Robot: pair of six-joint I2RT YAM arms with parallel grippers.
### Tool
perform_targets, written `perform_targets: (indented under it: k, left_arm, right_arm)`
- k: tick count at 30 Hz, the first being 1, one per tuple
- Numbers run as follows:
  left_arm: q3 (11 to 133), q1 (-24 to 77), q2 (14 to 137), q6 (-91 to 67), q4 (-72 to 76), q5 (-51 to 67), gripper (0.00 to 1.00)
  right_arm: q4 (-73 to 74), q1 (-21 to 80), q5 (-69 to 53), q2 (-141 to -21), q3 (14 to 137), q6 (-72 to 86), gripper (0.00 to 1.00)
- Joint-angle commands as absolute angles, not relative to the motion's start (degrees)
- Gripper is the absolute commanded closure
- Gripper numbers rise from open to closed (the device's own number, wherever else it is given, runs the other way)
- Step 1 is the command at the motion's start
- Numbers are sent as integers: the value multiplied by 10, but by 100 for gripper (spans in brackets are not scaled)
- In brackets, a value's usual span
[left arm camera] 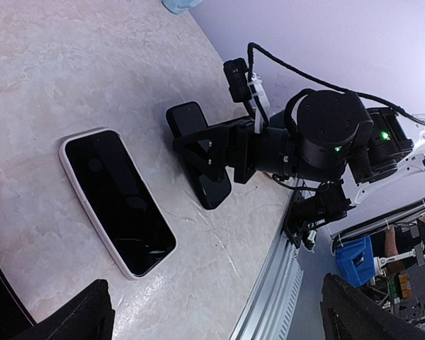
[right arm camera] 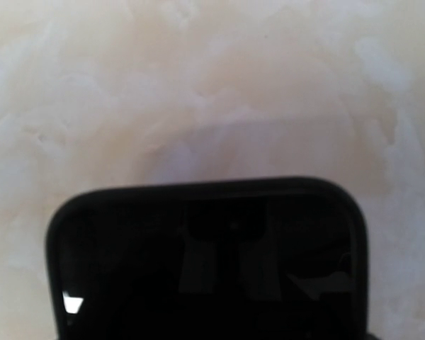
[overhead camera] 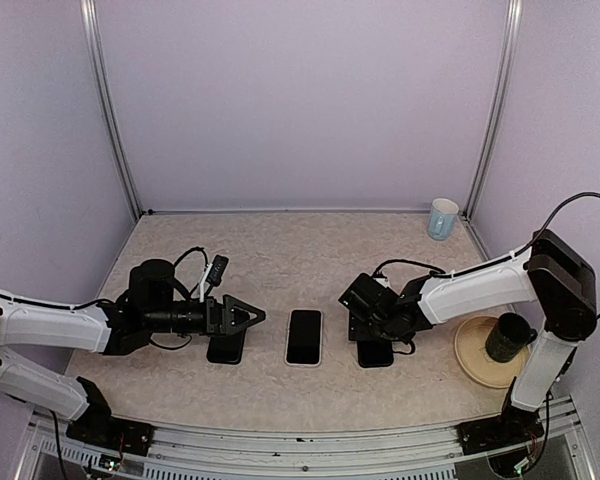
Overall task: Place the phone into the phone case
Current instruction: Place the phone with the phone case at the center of the board.
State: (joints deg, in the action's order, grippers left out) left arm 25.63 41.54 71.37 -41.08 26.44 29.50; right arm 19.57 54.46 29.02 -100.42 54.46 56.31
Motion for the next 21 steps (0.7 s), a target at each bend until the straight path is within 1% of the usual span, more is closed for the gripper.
perform_targets:
  k: [1, 13, 17, 21]
  left_arm:
    - [251, 411, 703, -404, 270, 291, 1]
    - [254, 411, 704, -405, 270, 291, 1]
    - [253, 410, 707, -405, 271, 290, 1]
    - [255, 411, 708, -405, 272, 291, 1]
  right_arm:
    - [170, 537, 295, -1014, 539, 567, 22]
    - [164, 530, 288, -1018, 540, 559, 20]
    - [163, 527, 285, -1019, 538, 558, 18]
    - [163, 526, 284, -1018, 535, 559, 13]
